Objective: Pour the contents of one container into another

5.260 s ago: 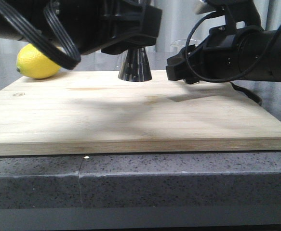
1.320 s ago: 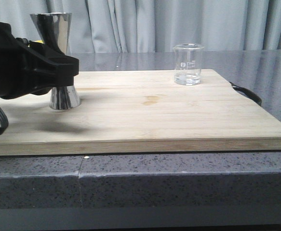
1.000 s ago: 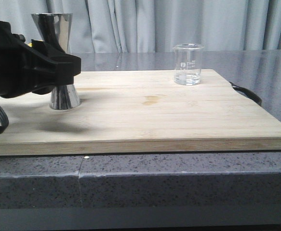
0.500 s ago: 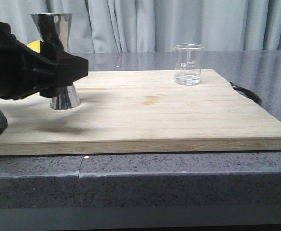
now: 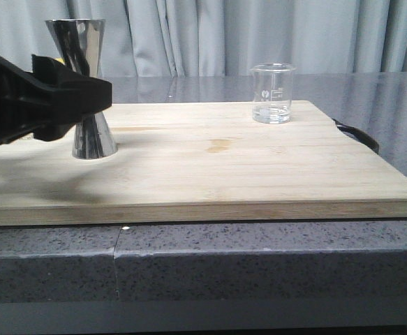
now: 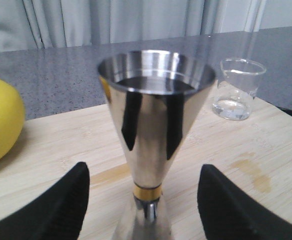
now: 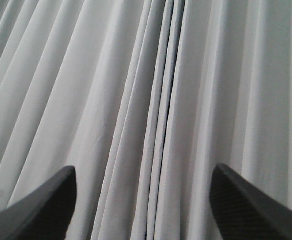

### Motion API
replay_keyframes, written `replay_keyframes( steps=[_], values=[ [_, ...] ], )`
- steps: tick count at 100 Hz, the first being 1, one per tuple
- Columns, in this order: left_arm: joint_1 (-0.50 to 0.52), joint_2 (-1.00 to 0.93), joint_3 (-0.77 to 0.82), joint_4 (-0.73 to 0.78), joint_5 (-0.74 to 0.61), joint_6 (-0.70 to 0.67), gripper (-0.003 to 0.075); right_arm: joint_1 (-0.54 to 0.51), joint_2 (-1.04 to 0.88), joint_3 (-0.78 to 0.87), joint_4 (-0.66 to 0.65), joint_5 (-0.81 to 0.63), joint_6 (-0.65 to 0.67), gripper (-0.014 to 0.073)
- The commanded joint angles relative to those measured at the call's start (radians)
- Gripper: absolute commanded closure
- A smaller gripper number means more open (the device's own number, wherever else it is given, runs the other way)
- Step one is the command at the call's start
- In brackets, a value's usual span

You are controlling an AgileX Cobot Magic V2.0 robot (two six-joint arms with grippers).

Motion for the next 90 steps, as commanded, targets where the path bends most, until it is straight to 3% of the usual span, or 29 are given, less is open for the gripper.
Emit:
replay_keyframes(
  steps=[1, 19, 55, 69, 82, 90],
  values=[
    [0.003, -0.05, -0.011, -0.005, -0.06, -0.011, 0.0283, 0.0, -0.024, -0.024, 0.003, -0.052, -0.001, 0.0091],
    [0.003, -0.128, 0.014, -0.005, -0.015, -0.038, 0.0284, 0.0, -0.024, -0.024, 0.003, -0.052, -0.001, 0.0091],
    [0.001, -0.464, 0.02, -0.005, 0.332, -0.042, 0.0284, 0.0, -0.024, -0.024, 0.003, 0.006, -0.001, 0.0091],
    [0.003, -0.647, 0.02, -0.005, 0.41, -0.04, 0.0287, 0.0, -0.038, -0.024, 0.087, 0.055, -0.041, 0.0092],
    [0.02, -0.798, 0.003, -0.005, 0.431, -0.001, 0.0303, 0.0, -0.119, -0.047, 0.156, 0.189, -0.203, 0.0097],
    [0.046, -0.878, -0.04, -0.005, 0.528, 0.041, 0.0312, 0.0, -0.183, -0.082, 0.215, 0.34, -0.213, 0.0097]
  ],
)
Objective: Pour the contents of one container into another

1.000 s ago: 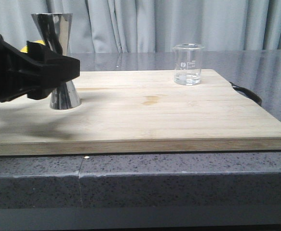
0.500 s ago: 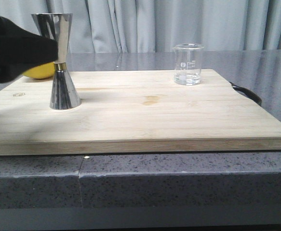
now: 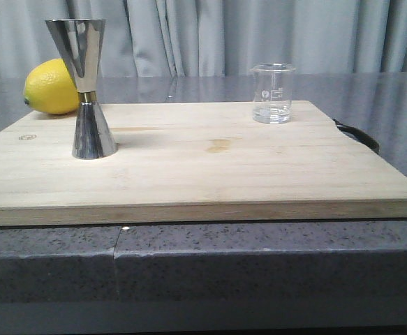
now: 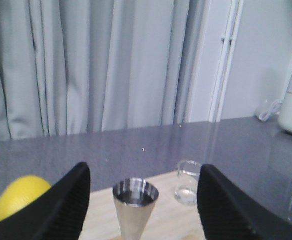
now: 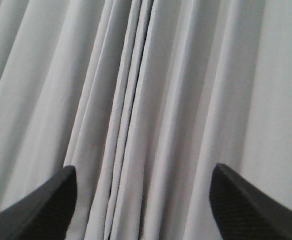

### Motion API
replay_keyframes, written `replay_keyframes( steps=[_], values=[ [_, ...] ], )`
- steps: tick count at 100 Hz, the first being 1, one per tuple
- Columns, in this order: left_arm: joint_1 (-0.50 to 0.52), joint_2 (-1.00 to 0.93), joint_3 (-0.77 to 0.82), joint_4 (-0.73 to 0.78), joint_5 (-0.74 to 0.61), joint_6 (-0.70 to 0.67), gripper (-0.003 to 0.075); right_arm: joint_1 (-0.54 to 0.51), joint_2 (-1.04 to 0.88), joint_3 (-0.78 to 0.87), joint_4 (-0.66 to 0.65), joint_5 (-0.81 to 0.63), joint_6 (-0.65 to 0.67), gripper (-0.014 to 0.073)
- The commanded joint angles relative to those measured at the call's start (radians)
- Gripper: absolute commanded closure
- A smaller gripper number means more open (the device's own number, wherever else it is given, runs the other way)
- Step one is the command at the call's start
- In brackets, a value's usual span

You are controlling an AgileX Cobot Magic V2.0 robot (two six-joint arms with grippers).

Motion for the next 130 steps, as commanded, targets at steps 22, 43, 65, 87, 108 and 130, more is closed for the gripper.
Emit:
replay_keyframes(
  steps=[22, 43, 65, 87, 108, 130],
  values=[
    [0.123, -0.208, -0.214, 0.006, 0.271, 0.153, 0.0334, -0.001, -0.324, -0.102, 0.058, 0.46, -0.178, 0.0131],
    [0.217, -0.304, -0.29, 0.162, 0.465, 0.154, 0.0341, -0.001, -0.563, -0.099, 0.058, 0.822, -0.247, 0.0243],
    [0.275, -0.374, -0.288, 0.159, 0.585, 0.149, 0.0575, -0.032, -0.717, -0.095, 0.024, 1.132, -0.24, 0.0381],
    [0.275, -0.383, -0.28, 0.159, 0.643, 0.127, 0.0739, -0.127, -0.746, -0.083, -0.16, 1.349, -0.111, 0.0632],
    [0.275, -0.383, -0.193, 0.177, 0.579, 0.067, 0.074, -0.149, -0.748, 0.001, -0.193, 1.349, -0.076, 0.0641],
    [0.275, -0.383, -0.07, 0.178, 0.406, 0.064, 0.0739, -0.149, -0.853, 0.1, -0.193, 1.198, -0.056, 0.0641]
  ],
)
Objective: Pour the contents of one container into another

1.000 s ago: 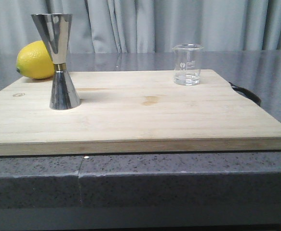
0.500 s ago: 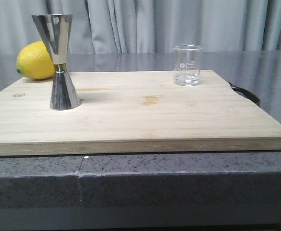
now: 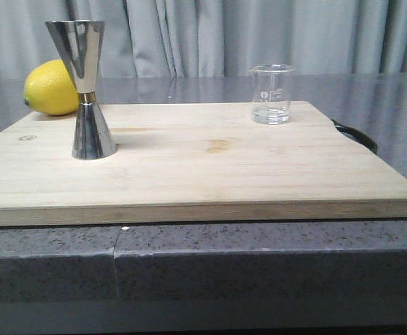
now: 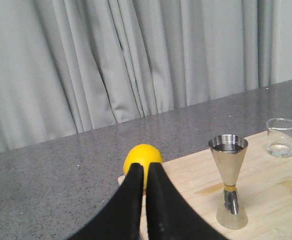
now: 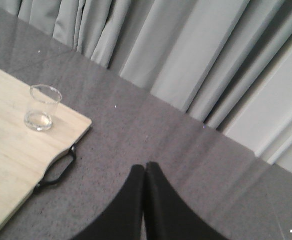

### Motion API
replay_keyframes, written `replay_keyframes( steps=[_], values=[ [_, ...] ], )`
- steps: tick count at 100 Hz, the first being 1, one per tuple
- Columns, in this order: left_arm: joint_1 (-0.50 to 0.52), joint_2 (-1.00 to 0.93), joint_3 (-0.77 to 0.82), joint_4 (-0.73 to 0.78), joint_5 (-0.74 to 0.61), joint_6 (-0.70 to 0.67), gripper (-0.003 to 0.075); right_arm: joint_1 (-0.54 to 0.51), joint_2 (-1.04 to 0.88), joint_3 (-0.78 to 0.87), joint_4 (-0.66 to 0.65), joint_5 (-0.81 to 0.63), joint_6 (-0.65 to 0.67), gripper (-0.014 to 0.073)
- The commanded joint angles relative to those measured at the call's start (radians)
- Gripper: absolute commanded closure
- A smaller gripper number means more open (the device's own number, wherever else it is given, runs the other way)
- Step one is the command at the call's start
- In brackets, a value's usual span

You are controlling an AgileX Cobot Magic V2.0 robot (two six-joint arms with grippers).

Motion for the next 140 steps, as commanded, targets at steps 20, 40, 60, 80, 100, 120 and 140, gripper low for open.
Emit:
replay_keyframes(
  steps=[20, 40, 60, 80, 100, 120, 140],
  values=[
    [0.006, 0.012, 0.05, 0.006, -0.205, -0.014, 0.0739, -0.003, -0.11, 0.039, -0.009, -0.281, 0.008, 0.0641],
    [0.006, 0.012, 0.05, -0.001, -0.172, -0.014, 0.0739, -0.003, -0.11, 0.039, -0.009, -0.275, 0.008, 0.0641],
    [0.006, 0.012, 0.05, -0.001, -0.172, -0.014, 0.0739, -0.003, -0.11, 0.039, -0.009, -0.275, 0.008, 0.0641],
    [0.006, 0.012, 0.05, -0.001, -0.172, -0.014, 0.0739, -0.003, -0.11, 0.039, -0.009, -0.275, 0.008, 0.0641],
    [0.037, -0.012, 0.082, 0.047, -0.182, 0.067, 0.0739, -0.003, -0.11, 0.039, -0.009, -0.275, 0.008, 0.0641],
    [0.2, -0.133, 0.177, -0.028, -0.176, 0.075, 0.0739, -0.003, -0.11, 0.039, -0.009, -0.275, 0.008, 0.0641],
    [0.291, -0.207, 0.303, -0.089, -0.197, 0.073, 0.0739, -0.003, -0.11, 0.039, -0.009, -0.273, 0.008, 0.0641]
  ],
)
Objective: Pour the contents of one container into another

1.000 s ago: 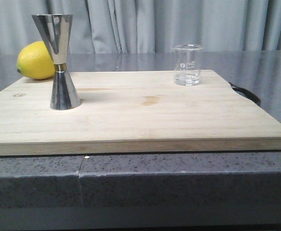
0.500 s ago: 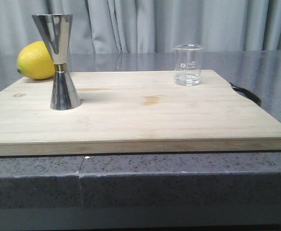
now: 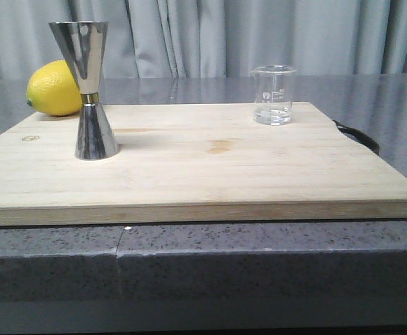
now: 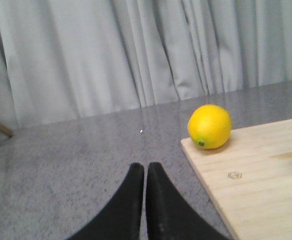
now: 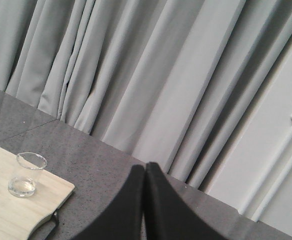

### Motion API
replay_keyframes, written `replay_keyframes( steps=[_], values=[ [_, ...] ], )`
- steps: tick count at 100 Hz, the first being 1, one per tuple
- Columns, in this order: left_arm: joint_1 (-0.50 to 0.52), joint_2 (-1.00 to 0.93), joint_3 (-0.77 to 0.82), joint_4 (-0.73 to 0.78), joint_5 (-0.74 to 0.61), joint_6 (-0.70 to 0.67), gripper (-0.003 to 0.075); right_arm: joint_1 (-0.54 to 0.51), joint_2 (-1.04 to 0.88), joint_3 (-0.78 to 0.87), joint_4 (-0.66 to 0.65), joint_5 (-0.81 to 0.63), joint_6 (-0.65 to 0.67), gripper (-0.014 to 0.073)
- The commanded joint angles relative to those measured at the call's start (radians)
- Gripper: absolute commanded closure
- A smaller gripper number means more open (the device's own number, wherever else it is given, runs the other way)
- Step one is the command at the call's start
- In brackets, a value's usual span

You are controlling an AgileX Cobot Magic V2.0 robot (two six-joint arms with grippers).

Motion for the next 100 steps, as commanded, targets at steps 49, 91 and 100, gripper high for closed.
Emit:
replay_keyframes(
  steps=[49, 91, 100],
  values=[
    [0.024, -0.025, 0.16, -0.038, -0.215, -0.001, 0.0739, -0.003, 0.014, -0.022, -0.008, -0.077, 0.002, 0.0641],
    [0.024, -0.025, 0.16, -0.038, -0.168, -0.001, 0.0739, -0.003, 0.014, -0.022, -0.008, -0.077, 0.002, 0.0641],
    [0.024, -0.025, 0.16, -0.038, -0.168, -0.001, 0.0739, -0.003, 0.014, -0.022, -0.008, -0.077, 0.002, 0.0641]
  ],
)
